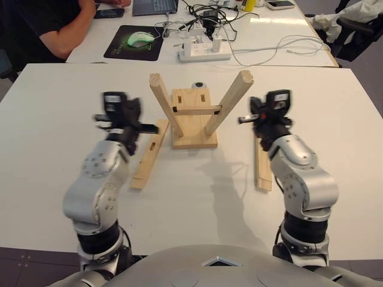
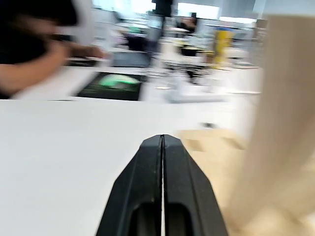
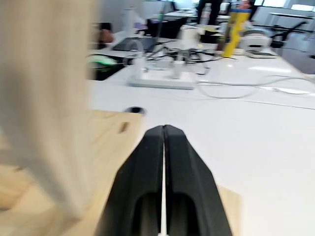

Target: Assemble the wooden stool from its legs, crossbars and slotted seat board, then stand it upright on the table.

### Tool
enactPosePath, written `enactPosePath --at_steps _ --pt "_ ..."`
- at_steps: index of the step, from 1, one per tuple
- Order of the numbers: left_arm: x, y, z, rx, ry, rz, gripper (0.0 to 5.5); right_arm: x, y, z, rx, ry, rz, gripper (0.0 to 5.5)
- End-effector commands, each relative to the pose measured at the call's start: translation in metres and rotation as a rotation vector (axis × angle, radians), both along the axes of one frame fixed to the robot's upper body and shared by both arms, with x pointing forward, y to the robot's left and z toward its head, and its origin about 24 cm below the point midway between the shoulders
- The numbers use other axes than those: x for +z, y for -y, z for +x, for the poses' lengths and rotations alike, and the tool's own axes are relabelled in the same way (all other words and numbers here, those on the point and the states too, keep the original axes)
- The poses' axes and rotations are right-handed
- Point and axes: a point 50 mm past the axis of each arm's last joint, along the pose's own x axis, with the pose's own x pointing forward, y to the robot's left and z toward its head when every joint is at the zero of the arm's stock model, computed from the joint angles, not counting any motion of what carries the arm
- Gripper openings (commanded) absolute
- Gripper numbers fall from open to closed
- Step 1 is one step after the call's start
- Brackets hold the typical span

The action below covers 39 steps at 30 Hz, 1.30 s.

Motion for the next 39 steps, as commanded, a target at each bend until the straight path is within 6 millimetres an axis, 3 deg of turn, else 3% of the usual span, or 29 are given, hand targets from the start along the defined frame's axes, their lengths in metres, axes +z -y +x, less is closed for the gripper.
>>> enactPosePath --at_steps 1,3,5,7,8,10,11,12,14,18,22,26,30,35,39 --pt "0.018 -0.036 -0.009 0.215 0.131 0.07 0.02 0.009 0.02 0.002 -0.124 0.058 -0.009 0.0" --pt "0.028 -0.042 -0.013 0.275 0.207 0.1 0.02 0.013 0.022 0.002 -0.144 0.081 0.0 0.0" --pt "0.029 -0.034 -0.009 0.234 0.218 0.086 0.02 0.014 0.009 0.004 -0.066 0.094 0.036 0.0" --pt "0.012 0.004 0.002 -0.003 0.113 -0.038 0.02 0.014 -0.02 0.003 0.113 0.084 0.062 0.0" --pt "0.004 0.033 0.005 -0.196 0.043 -0.046 0.02 0.011 -0.043 0.0 0.286 0.055 0.025 0.0" --pt "-0.01 0.086 -0.003 -0.535 -0.102 -0.109 0.02 0.0 -0.072 -0.014 0.516 -0.027 -0.064 0.0" --pt "-0.018 0.111 -0.016 -0.723 -0.195 -0.114 0.02 -0.005 -0.084 -0.024 0.615 -0.072 -0.069 0.0" --pt "-0.021 0.123 -0.026 -0.81 -0.233 -0.127 0.02 -0.006 -0.089 -0.029 0.661 -0.087 -0.077 0.0" --pt "-0.025 0.118 -0.028 -0.791 -0.264 -0.087 0.02 -0.008 -0.087 -0.029 0.635 -0.104 -0.033 0.0" --pt "-0.032 0.084 -0.017 -0.605 -0.299 0.019 0.02 -0.017 -0.065 -0.019 0.499 -0.151 -0.076 0.0" --pt "-0.052 0.042 -0.016 -0.481 -0.396 0.221 0.02 -0.033 -0.047 -0.016 0.432 -0.241 -0.1 0.0" --pt "-0.052 0.025 -0.016 -0.508 -0.413 0.253 0.02 -0.043 -0.032 -0.009 0.411 -0.265 -0.149 0.0" --pt "-0.055 0.001 -0.018 -0.601 -0.497 0.271 0.02 -0.045 -0.033 0.009 0.511 -0.193 -0.183 0.0" --pt "-0.034 -0.023 0.005 -0.53 -0.352 0.335 0.02 -0.062 -0.032 0.037 0.531 -0.152 -0.216 0.0" --pt "-0.004 -0.038 0.027 -0.362 -0.12 0.331 0.02 -0.075 -0.029 0.079 0.509 -0.152 -0.25 0.0"
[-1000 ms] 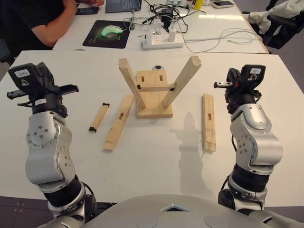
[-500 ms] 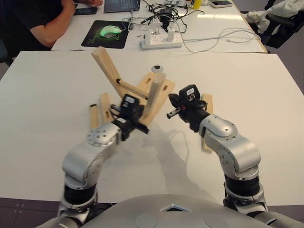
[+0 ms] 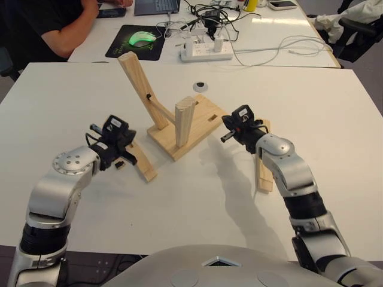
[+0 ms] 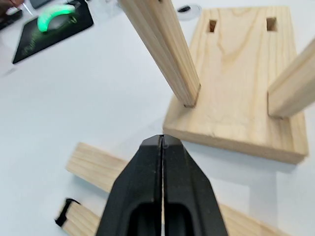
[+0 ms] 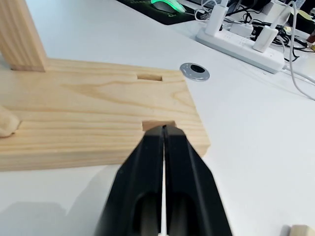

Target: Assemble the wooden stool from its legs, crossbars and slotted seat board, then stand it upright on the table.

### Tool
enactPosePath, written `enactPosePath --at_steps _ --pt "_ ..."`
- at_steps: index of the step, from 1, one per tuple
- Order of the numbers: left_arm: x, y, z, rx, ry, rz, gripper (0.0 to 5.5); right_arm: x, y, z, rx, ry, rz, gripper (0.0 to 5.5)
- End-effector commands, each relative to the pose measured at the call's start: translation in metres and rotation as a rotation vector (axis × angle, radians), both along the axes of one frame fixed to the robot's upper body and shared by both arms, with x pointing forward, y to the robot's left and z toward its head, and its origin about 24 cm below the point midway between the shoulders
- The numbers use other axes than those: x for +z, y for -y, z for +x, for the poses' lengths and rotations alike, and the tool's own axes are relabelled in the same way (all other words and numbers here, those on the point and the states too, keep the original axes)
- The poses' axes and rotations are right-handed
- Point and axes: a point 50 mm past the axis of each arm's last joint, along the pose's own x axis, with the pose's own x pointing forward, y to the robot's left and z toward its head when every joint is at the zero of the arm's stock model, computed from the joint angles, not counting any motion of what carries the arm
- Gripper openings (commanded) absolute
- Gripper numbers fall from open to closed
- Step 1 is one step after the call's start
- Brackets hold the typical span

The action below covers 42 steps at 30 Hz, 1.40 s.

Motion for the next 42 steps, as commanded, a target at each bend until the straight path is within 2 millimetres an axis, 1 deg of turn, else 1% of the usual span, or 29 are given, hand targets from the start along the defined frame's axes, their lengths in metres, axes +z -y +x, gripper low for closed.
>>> enactPosePath --at_steps 1,2,5,6,9,11,12,14,16,19,21,26,28,32,37,42 --pt "0.03 -0.014 0.019 0.126 0.229 -0.022 0.02 -0.006 -0.001 0.036 0.004 0.019 -0.037 0.0" --pt "0.034 -0.015 0.021 0.139 0.259 -0.031 0.02 -0.01 -0.003 0.041 0.029 0.014 -0.076 0.0" --pt "0.042 -0.016 0.026 0.177 0.33 -0.052 0.02 -0.019 -0.008 0.05 0.055 -0.006 -0.085 0.0" --pt "0.042 -0.016 0.027 0.187 0.341 -0.057 0.02 -0.022 -0.009 0.052 0.052 -0.016 -0.06 0.0" --pt "0.036 -0.011 0.031 0.171 0.329 -0.068 0.02 -0.03 -0.007 0.055 0.048 -0.025 -0.074 0.0" --pt "0.036 -0.01 0.032 0.169 0.338 -0.073 0.02 -0.034 -0.003 0.058 0.039 -0.042 -0.137 0.0" --pt "0.038 -0.01 0.032 0.17 0.348 -0.072 0.02 -0.039 0.002 0.058 0.033 -0.072 -0.211 0.0" --pt "0.042 -0.011 0.033 0.176 0.368 -0.065 0.02 -0.05 0.012 0.055 0.013 -0.184 -0.315 0.0" --pt "0.047 -0.016 0.033 0.194 0.392 -0.058 0.02 -0.06 0.019 0.047 0.049 -0.307 -0.379 0.0" --pt "0.049 -0.022 0.032 0.217 0.408 -0.05 0.02 -0.063 0.02 0.039 0.108 -0.389 -0.409 0.0" --pt "0.049 -0.027 0.028 0.245 0.418 -0.042 0.02 -0.063 0.021 0.028 0.172 -0.452 -0.432 0.0" --pt "0.048 -0.033 0.022 0.282 0.425 -0.032 0.02 -0.052 0.021 0.005 0.225 -0.505 -0.411 0.0" --pt "0.045 -0.036 0.019 0.299 0.42 -0.031 0.02 -0.043 0.013 -0.007 0.27 -0.511 -0.379 0.0" --pt "0.042 -0.04 0.015 0.318 0.418 -0.031 0.02 -0.023 0.001 -0.022 0.333 -0.519 -0.322 0.0" --pt "0.044 -0.041 0.016 0.315 0.425 -0.033 0.02 -0.001 -0.011 -0.038 0.4 -0.535 -0.261 0.0" --pt "0.045 -0.041 0.018 0.305 0.426 -0.033 0.02 0.017 -0.026 -0.046 0.463 -0.539 -0.179 0.0"
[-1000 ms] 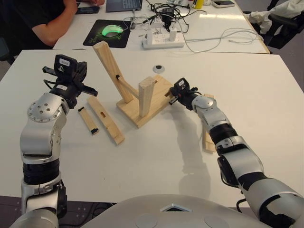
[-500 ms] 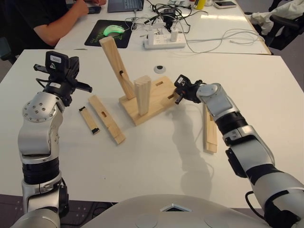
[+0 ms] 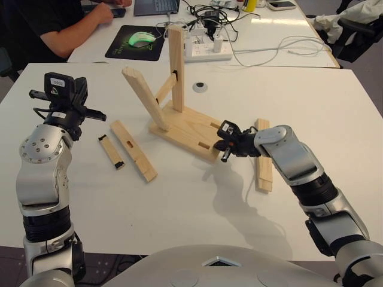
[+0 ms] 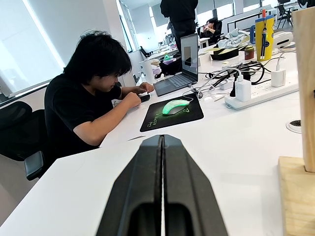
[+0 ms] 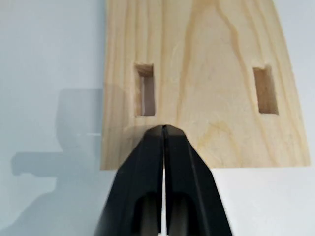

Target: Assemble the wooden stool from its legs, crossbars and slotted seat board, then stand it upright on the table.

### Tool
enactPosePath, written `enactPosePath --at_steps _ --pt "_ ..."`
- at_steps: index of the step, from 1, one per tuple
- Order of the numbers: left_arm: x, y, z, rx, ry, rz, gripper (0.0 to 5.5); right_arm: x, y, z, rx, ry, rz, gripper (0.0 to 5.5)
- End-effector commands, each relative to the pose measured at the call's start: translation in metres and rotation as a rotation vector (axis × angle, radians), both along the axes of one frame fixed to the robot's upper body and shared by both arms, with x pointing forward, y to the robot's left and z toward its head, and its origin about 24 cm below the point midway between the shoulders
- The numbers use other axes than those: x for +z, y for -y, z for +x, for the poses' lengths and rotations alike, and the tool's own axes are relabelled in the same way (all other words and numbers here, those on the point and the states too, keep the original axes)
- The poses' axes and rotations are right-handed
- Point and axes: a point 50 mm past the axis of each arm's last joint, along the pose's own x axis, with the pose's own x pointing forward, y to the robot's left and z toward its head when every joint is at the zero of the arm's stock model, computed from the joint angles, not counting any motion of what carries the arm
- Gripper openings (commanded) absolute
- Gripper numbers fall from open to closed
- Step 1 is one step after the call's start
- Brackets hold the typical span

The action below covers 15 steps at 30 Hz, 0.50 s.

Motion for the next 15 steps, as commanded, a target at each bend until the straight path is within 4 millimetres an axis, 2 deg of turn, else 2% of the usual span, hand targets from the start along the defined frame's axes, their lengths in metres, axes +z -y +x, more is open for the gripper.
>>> enactPosePath --at_steps 1,6,10,12,15 --pt "0.004 -0.001 0.002 -0.007 0.011 0.009 0.02 0.002 -0.01 -0.013 0.023 -0.097 0.071 0.0" --pt "0.003 0.0 0.002 -0.012 0.007 0.008 0.02 0.014 -0.023 -0.019 0.056 -0.143 0.183 0.0" --pt "0.003 0.001 -0.001 -0.013 0.014 0.002 0.02 0.039 -0.009 0.024 -0.126 0.088 0.277 0.0" --pt "0.001 0.003 -0.001 -0.015 0.011 -0.009 0.02 0.039 0.006 0.043 -0.202 0.215 0.229 0.0" --pt "-0.001 0.005 -0.002 -0.019 0.007 -0.018 0.02 0.028 0.018 0.054 -0.224 0.268 0.163 0.0"
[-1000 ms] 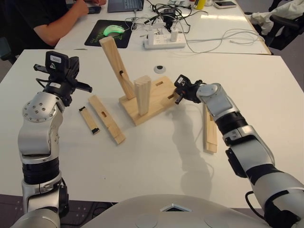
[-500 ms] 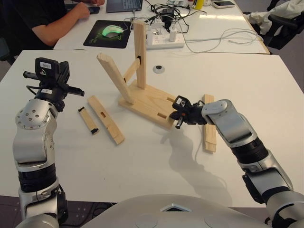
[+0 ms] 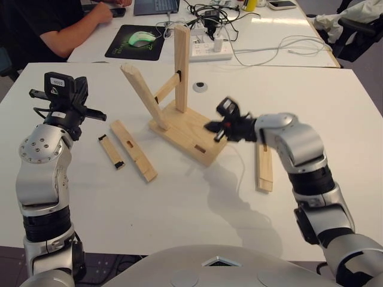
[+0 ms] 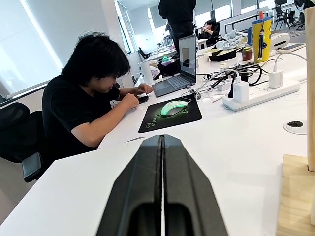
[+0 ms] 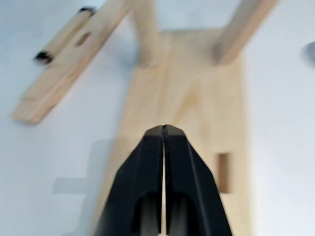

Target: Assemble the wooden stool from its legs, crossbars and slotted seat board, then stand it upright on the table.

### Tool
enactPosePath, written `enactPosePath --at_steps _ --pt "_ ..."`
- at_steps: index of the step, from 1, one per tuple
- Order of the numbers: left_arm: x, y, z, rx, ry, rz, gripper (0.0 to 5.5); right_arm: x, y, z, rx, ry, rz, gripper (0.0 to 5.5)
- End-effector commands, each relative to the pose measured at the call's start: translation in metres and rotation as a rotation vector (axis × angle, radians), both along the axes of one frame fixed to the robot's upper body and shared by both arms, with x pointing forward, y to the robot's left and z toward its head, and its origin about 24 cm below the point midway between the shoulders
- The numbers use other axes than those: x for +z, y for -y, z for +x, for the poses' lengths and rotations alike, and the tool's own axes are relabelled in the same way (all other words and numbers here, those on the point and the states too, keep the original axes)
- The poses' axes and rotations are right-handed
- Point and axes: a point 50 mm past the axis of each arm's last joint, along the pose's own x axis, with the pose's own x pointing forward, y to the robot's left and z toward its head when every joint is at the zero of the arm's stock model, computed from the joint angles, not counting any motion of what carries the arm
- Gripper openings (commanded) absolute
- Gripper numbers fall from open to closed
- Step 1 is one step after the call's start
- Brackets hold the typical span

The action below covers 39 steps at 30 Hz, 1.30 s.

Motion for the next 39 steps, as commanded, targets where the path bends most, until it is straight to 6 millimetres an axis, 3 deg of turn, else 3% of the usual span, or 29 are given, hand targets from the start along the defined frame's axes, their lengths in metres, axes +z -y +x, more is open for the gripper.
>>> enactPosePath --at_steps 1,9,13,16,23,33,36,39 --pt "-0.001 0.003 -0.001 -0.009 0.001 -0.009 0.02 -0.017 0.015 0.012 -0.044 0.033 -0.091 0.0" --pt "0.003 0.006 0.002 -0.028 0.009 -0.008 0.02 -0.055 0.021 -0.001 0.018 -0.08 -0.167 0.0" --pt "0.01 0.005 0.001 -0.026 0.029 -0.002 0.02 -0.059 0.021 -0.016 0.081 -0.147 -0.247 0.0" --pt "0.015 0.006 0.0 -0.023 0.044 0.001 0.02 -0.064 0.018 -0.038 0.149 -0.27 -0.291 0.0" --pt "0.015 0.005 -0.004 -0.009 0.046 -0.002 0.02 -0.055 -0.008 -0.062 0.251 -0.354 -0.203 0.0" --pt "0.02 0.008 0.004 -0.044 0.045 -0.001 0.02 -0.075 -0.046 -0.074 0.109 -0.438 -0.056 0.0" --pt "0.021 0.009 0.005 -0.05 0.045 0.0 0.02 -0.077 -0.048 -0.072 0.018 -0.433 -0.028 0.0" --pt "0.02 0.008 0.005 -0.047 0.043 0.001 0.02 -0.066 -0.039 -0.063 -0.053 -0.386 0.016 0.0"
